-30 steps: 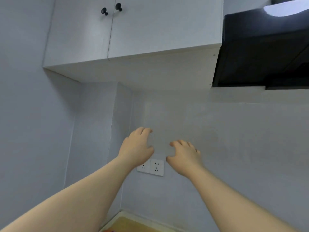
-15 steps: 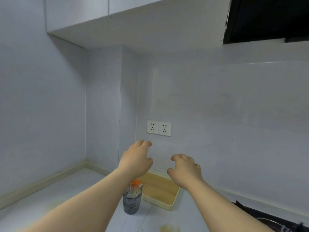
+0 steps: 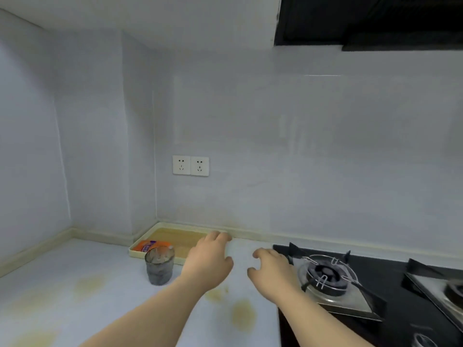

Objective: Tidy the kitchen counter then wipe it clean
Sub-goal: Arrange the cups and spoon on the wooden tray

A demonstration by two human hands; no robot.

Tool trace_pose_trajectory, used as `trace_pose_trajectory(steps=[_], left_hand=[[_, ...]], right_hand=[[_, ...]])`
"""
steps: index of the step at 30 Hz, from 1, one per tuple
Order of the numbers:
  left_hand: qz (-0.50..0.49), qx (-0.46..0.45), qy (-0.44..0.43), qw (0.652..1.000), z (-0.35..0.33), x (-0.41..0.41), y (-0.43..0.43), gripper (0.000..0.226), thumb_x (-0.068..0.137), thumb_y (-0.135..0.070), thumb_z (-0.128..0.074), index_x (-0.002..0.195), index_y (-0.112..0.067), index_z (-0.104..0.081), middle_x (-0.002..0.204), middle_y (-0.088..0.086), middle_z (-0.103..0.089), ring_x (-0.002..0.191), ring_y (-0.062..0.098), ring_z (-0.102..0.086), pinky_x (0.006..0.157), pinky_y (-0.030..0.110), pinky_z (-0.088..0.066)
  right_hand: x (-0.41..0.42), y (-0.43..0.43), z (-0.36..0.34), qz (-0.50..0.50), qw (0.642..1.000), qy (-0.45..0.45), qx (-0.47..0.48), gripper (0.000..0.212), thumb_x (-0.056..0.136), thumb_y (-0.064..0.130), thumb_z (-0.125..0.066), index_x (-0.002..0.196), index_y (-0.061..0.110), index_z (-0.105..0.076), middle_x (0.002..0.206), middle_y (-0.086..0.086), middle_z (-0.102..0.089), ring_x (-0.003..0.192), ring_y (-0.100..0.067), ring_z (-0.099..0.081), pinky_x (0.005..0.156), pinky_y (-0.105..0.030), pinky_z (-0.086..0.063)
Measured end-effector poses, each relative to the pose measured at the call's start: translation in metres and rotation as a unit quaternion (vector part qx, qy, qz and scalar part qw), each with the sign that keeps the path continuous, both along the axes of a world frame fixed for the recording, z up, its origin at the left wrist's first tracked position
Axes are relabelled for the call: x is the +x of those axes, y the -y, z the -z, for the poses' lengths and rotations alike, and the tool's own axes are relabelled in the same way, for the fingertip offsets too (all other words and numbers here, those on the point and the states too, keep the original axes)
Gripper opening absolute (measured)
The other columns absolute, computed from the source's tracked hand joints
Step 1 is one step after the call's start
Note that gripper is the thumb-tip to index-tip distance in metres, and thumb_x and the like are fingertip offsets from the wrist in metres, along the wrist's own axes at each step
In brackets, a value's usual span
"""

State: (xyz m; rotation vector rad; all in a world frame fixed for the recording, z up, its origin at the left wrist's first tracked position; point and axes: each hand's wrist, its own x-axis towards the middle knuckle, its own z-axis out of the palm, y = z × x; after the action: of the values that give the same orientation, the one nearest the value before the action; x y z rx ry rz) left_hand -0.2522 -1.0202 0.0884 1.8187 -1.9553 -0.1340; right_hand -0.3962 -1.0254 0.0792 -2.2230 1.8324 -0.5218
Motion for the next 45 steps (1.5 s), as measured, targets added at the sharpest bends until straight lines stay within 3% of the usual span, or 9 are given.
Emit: trace_pose_trajectory(steps=[7,14,17,25,35,45], left_hand=[[0.117,0.018,-0.015,0.993,0.011,-0.109,-0.005,0.045,0.093,-0.021,-0.044,0.138,-0.023,-0.037,0.143,-0.005,-0.036,0.126,0.018,-0.04,0.1,0.029,-0.039],[0.236,0.011,-0.032,0.971,0.013,-0.267,-0.017,0.044,0.092,-0.02,-0.046,0.135,-0.024,-0.042,0.138,-0.005,-0.042,0.119,0.013,-0.048,0.098,0.029,-0.043],[0.274,0.015,-0.038,0.961,0.009,-0.33,-0.025,0.045,0.092,-0.022,-0.046,0.137,-0.023,-0.04,0.142,-0.005,-0.038,0.124,0.016,-0.044,0.101,0.032,-0.041],[0.348,0.028,-0.062,0.935,0.014,-0.514,-0.063,0.045,0.091,-0.019,-0.047,0.135,-0.023,-0.042,0.14,-0.004,-0.041,0.123,0.016,-0.045,0.101,0.033,-0.042],[0.379,0.051,-0.049,0.923,0.034,-0.619,-0.053,0.045,0.092,-0.021,-0.05,0.137,-0.022,-0.041,0.143,-0.002,-0.04,0.128,0.015,-0.042,0.104,0.029,-0.039],[0.405,0.085,-0.069,0.908,0.062,-0.713,0.038,0.046,0.093,-0.02,-0.048,0.138,-0.02,-0.038,0.144,0.0,-0.037,0.127,0.016,-0.043,0.102,0.028,-0.039]], right_hand=[[-0.11,-0.039,0.01,0.124,0.992,0.012,0.01,0.033,0.092,0.03,-0.044,0.122,0.021,-0.053,0.124,0.001,-0.056,0.114,-0.021,-0.052,0.094,-0.035,-0.044],[-0.255,-0.089,0.007,0.24,0.971,0.019,0.009,0.04,0.094,0.033,-0.043,0.133,0.023,-0.045,0.136,0.002,-0.047,0.123,-0.021,-0.046,0.099,-0.035,-0.038],[-0.308,-0.109,0.001,0.278,0.96,0.022,0.015,0.039,0.094,0.033,-0.042,0.132,0.023,-0.045,0.135,0.001,-0.047,0.123,-0.021,-0.045,0.097,-0.034,-0.037],[-0.471,-0.17,0.003,0.355,0.934,0.019,0.025,0.039,0.094,0.029,-0.041,0.131,0.02,-0.046,0.132,-0.002,-0.049,0.119,-0.022,-0.047,0.096,-0.034,-0.042],[-0.569,-0.173,0.028,0.393,0.916,0.06,0.049,0.039,0.096,0.03,-0.04,0.133,0.021,-0.044,0.134,-0.003,-0.048,0.119,-0.022,-0.047,0.096,-0.034,-0.041],[-0.667,-0.095,0.051,0.435,0.895,0.07,0.072,0.04,0.096,0.031,-0.04,0.134,0.019,-0.043,0.138,-0.001,-0.046,0.12,-0.02,-0.048,0.095,-0.029,-0.04]])
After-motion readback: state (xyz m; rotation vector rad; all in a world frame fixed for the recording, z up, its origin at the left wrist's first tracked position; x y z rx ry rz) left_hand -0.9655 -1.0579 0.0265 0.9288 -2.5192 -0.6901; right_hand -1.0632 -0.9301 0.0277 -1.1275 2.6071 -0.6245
